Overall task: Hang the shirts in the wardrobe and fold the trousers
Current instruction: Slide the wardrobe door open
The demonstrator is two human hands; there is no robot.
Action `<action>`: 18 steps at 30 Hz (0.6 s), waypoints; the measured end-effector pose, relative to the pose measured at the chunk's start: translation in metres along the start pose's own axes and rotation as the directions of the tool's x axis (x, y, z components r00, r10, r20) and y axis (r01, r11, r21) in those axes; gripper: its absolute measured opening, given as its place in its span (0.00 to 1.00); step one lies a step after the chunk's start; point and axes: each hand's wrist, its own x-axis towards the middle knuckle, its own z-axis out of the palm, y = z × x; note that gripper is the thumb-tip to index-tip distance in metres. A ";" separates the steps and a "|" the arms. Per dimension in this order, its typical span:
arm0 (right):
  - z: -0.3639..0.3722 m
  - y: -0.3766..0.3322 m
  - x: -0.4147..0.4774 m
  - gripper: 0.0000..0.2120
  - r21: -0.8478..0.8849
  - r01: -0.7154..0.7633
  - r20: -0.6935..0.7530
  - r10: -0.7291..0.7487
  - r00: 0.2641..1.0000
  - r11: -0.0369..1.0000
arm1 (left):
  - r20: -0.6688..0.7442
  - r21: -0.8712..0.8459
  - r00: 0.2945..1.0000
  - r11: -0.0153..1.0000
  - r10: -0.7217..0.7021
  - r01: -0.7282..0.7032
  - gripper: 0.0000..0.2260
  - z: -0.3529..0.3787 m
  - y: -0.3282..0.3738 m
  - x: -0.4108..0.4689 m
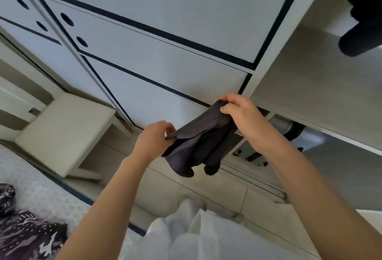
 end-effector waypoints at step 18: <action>-0.206 0.124 -0.124 0.02 -0.332 -0.101 -0.311 -0.008 0.950 0.938 | 0.117 -0.530 0.945 0.785 -0.307 0.321 0.03 0.067 0.177 0.008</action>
